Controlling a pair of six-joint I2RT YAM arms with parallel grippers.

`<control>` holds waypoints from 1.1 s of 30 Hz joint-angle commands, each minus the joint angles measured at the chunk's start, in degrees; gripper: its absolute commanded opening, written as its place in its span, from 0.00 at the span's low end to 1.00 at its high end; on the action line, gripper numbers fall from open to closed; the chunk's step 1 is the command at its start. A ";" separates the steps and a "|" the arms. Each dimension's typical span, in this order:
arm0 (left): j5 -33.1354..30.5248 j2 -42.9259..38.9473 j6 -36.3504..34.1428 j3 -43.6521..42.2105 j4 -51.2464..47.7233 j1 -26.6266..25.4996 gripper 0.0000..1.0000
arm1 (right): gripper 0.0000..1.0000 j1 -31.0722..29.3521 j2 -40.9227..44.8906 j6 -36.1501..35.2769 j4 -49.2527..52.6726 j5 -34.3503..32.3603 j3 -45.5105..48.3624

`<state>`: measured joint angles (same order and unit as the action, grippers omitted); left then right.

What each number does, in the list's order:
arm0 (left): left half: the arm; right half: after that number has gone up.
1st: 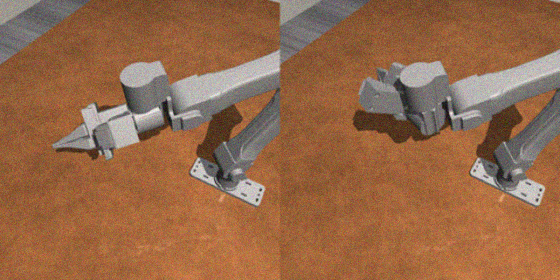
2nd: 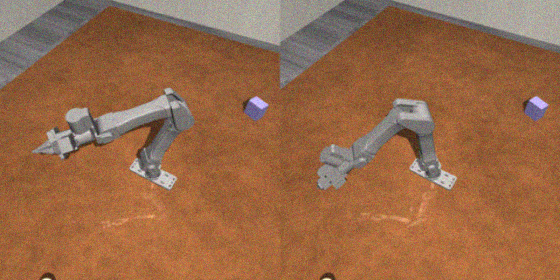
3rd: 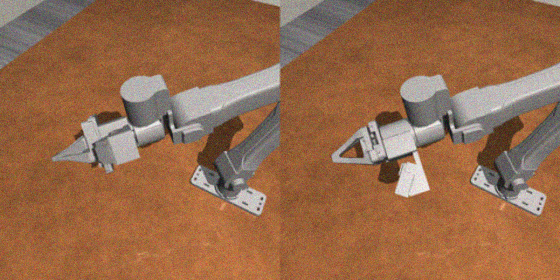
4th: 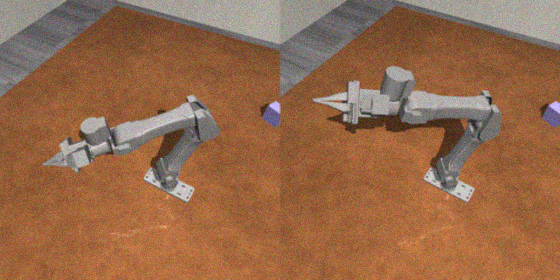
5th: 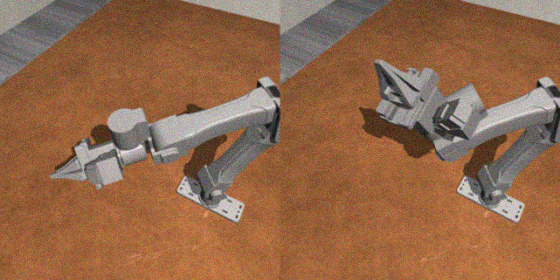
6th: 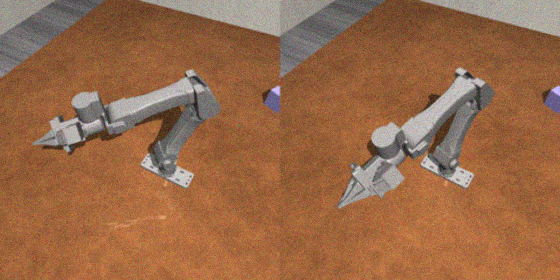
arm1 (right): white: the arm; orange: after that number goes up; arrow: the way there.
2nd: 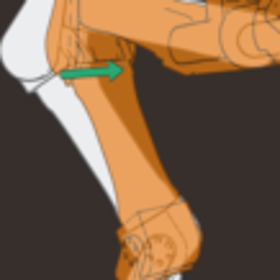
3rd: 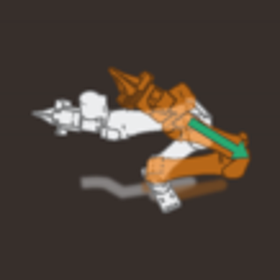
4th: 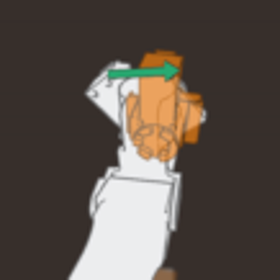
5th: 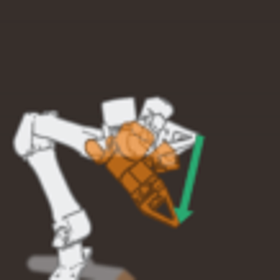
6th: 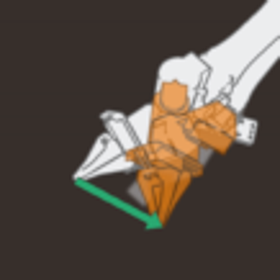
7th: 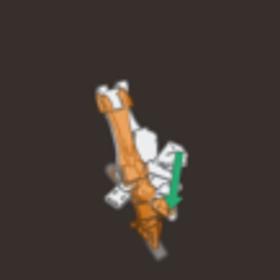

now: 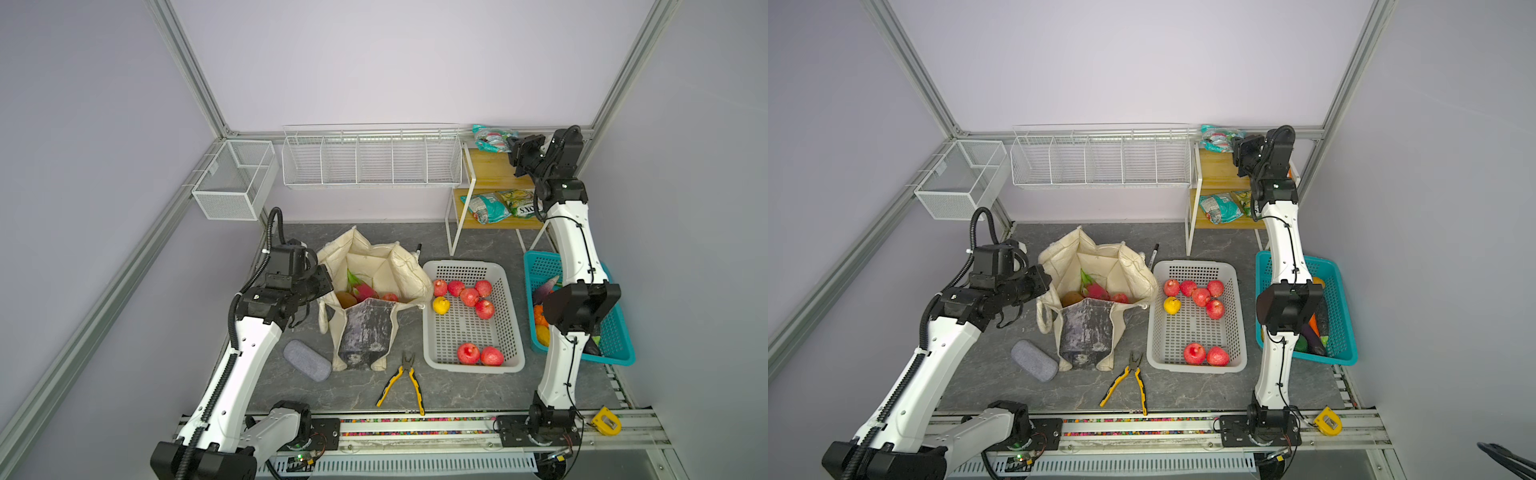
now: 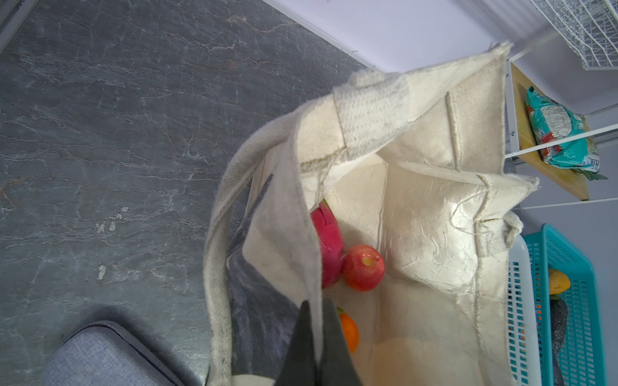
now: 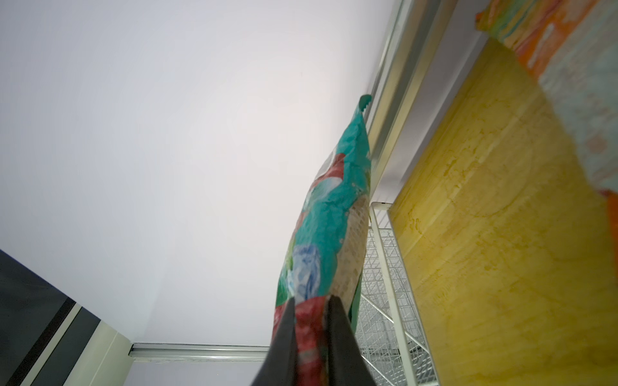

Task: Place the food into the grocery bag and tie it
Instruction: 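Close the right gripper on the top of the teal Fox's Mint Blossom bag, then lift the teal candy bag off the shelf and carry it over the tote bag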

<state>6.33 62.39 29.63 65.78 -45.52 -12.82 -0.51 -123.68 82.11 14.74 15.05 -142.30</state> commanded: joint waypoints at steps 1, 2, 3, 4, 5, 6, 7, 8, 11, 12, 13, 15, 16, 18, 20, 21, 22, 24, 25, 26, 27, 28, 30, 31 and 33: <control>0.53 0.20 -0.71 1.39 1.07 -0.28 0.00 | 0.07 0.08 0.95 2.36 -4.98 1.03 -1.40; 0.53 0.16 -0.80 1.33 1.04 -0.28 0.00 | 0.07 0.07 1.25 2.40 -5.12 1.11 -1.48; 0.51 0.12 -0.80 1.24 1.04 -0.28 0.00 | 0.07 -0.01 1.65 2.44 -5.24 1.42 -1.49; 0.57 0.15 -0.80 1.15 1.04 -0.28 0.00 | 0.07 -0.06 1.96 2.45 -5.41 1.66 -1.57; 0.53 0.16 -0.80 1.15 1.04 -0.28 0.00 | 0.07 -0.21 2.40 2.39 -5.43 2.10 -1.49; 0.53 0.19 -0.79 1.25 1.04 -0.28 0.00 | 0.07 -0.30 2.90 2.15 -5.27 2.71 -1.49; 0.55 0.25 -0.80 1.28 1.04 -0.28 0.00 | 0.07 -0.40 3.34 1.79 -5.10 3.18 -1.49; 0.55 0.28 -0.80 1.36 1.07 -0.28 0.00 | 0.07 -0.61 3.97 1.24 -4.84 3.81 -1.34; 0.53 0.35 -1.02 1.46 0.78 -0.28 0.00 | 0.07 -1.33 6.46 -0.71 -4.07 5.55 -0.09; 0.55 0.33 -1.06 1.46 0.69 -0.28 0.00 | 0.07 -1.48 7.67 -1.64 -3.86 5.93 0.82; 0.53 0.35 -1.15 1.46 0.65 -0.28 0.00 | 0.07 -1.67 8.64 -2.40 -3.61 6.27 1.77; 0.53 0.32 -1.19 1.37 0.48 -0.28 0.00 | 0.07 -2.02 11.17 -3.73 -3.28 6.91 4.28; 0.61 0.35 -1.24 1.37 0.46 -0.28 0.00 | 0.07 -2.11 12.31 -4.16 -3.38 7.17 5.36; 0.62 0.23 -1.31 1.31 0.26 -0.28 0.00 | 0.07 -2.29 14.79 -4.94 -3.75 7.69 8.24; 0.62 0.27 -1.41 1.26 0.04 -0.28 0.00 | 0.07 -2.54 16.89 -5.78 -3.76 8.10 10.27; 0.62 0.22 -1.41 1.23 0.04 -0.28 0.00 | 0.07 -2.71 17.95 -6.19 -3.76 8.45 11.28; 0.66 0.12 -1.37 1.20 -0.04 -0.28 0.00 | 0.07 -2.87 18.71 -6.46 -3.67 8.87 12.05; 0.79 0.06 -1.41 1.11 -0.09 -0.28 0.00 | 0.07 -3.33 20.64 -7.15 -3.58 9.99 14.04; 0.79 -0.06 -1.46 1.11 -0.09 -0.28 0.00 | 0.07 -3.59 21.36 -7.52 -3.50 10.43 14.81; 0.71 -0.04 -1.55 1.06 -0.18 -0.28 0.00 | 0.07 -3.87 22.22 -8.15 -3.25 11.09 15.66; 0.62 -0.02 -1.67 1.18 -0.26 -0.28 0.00 | 0.07 -4.18 23.07 -8.71 -2.98 11.60 16.51; 0.62 0.01 -1.74 1.19 -0.27 -0.28 0.00 | 0.07 -4.52 23.73 -9.24 -2.57 12.10 17.16; 0.62 0.00 -1.77 1.35 -0.45 -0.28 0.00 | 0.07 -5.38 25.32 -10.65 -1.85 13.32 18.80; 0.62 -0.06 -1.85 1.37 -0.45 -0.28 0.00 | 0.07 -5.82 25.93 -11.33 -1.54 13.86 19.51; 0.62 -0.08 -1.85 1.37 -0.54 -0.28 0.00 | 0.07 -6.96 27.35 -13.22 -0.42 14.93 21.22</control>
<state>6.50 62.52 29.15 65.78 -45.50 -12.82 -6.11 -98.87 72.31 15.25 26.96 -122.83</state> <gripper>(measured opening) 0.048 0.075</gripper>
